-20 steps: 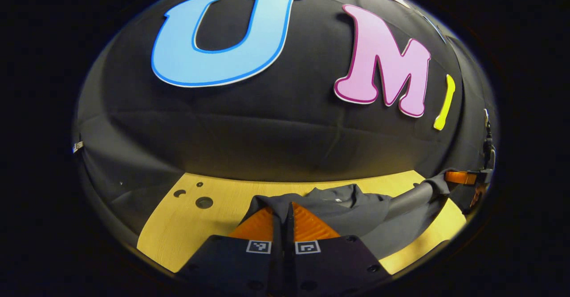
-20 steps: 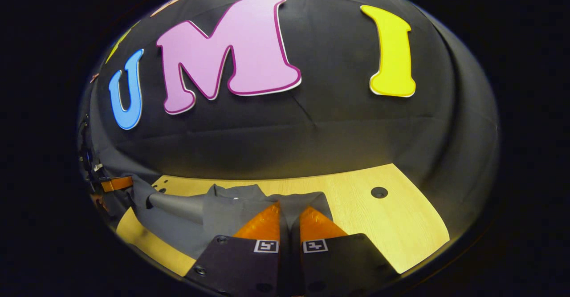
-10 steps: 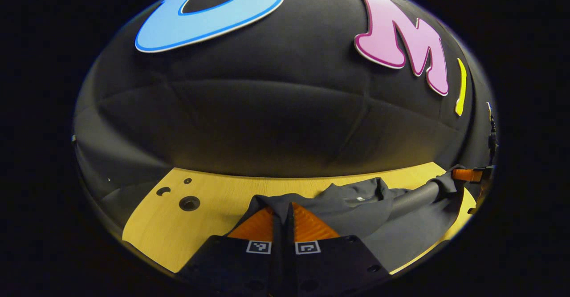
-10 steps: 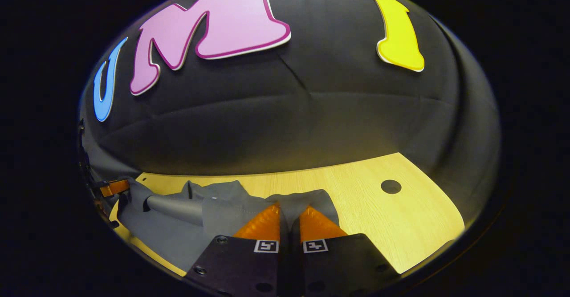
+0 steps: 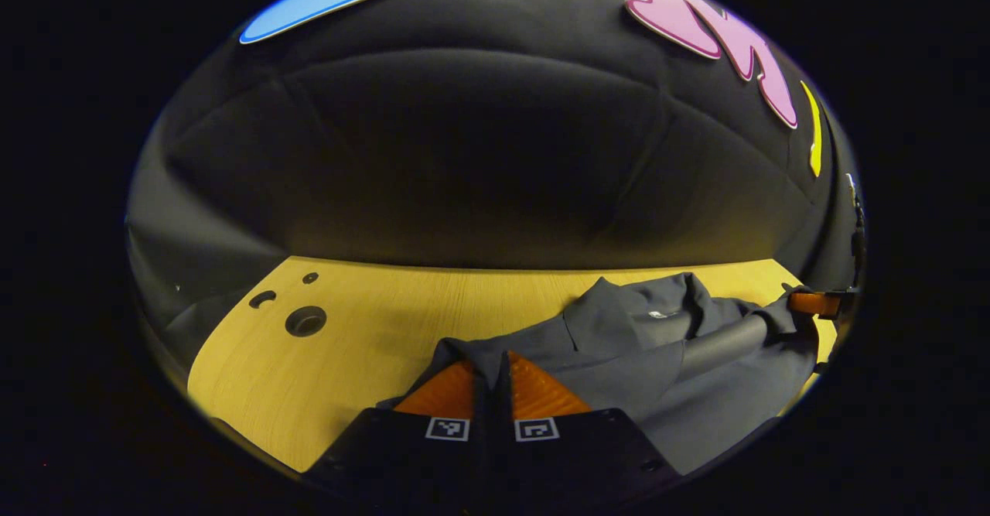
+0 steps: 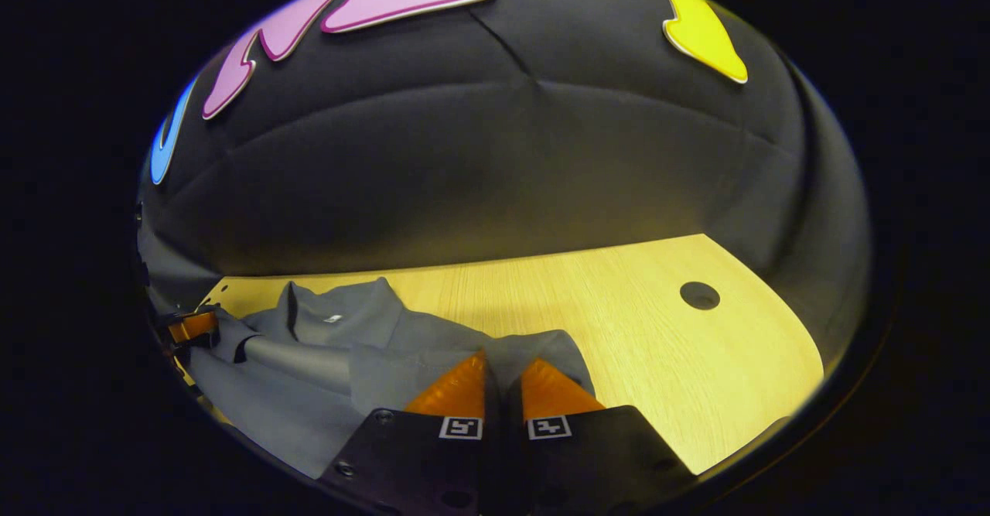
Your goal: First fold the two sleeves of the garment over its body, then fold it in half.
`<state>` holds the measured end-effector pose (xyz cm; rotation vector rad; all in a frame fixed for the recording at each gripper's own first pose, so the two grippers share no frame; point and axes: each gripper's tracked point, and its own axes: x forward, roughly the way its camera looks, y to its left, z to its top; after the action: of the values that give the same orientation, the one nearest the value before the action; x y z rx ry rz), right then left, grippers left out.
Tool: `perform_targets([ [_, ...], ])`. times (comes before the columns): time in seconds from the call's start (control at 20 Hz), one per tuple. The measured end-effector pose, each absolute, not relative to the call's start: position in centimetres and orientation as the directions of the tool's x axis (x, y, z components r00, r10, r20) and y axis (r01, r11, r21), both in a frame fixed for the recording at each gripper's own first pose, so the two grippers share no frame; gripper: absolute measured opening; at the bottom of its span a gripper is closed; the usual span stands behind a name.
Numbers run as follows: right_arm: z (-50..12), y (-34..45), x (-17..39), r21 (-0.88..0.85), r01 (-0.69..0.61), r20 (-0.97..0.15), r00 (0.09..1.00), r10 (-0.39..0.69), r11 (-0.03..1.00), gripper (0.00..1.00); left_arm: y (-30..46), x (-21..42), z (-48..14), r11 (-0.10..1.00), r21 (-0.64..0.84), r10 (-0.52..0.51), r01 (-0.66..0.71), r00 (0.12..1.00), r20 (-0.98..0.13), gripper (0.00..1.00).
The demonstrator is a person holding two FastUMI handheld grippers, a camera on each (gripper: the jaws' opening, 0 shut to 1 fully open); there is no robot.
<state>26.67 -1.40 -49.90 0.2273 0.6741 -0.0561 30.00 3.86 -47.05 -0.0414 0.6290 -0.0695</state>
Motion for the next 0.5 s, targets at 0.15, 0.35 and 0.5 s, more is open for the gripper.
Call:
perform_targets([
  [0.15, -50.7, -1.6, 26.7, 0.195, 0.137, -0.637, 0.770, 0.019, 0.971, 0.13, 3.6, 30.1, -47.6, 0.997, -0.059, -0.073, 0.046, 0.800, -0.595, 0.14],
  [0.35, -51.3, -1.6, 25.9, 0.213, 0.158, -0.668, 0.744, 0.026, 0.964, 0.60, 3.8, 29.5, -48.2, 0.997, -0.070, -0.060, 0.022, 0.786, -0.615, 0.35],
  [0.5, -50.5, -1.4, 25.8, 0.211, 0.147, -0.660, 0.751, 0.030, 0.966, 0.63, 4.0, 28.9, -48.0, 0.999, -0.044, -0.041, 0.017, 0.772, -0.634, 0.52],
])
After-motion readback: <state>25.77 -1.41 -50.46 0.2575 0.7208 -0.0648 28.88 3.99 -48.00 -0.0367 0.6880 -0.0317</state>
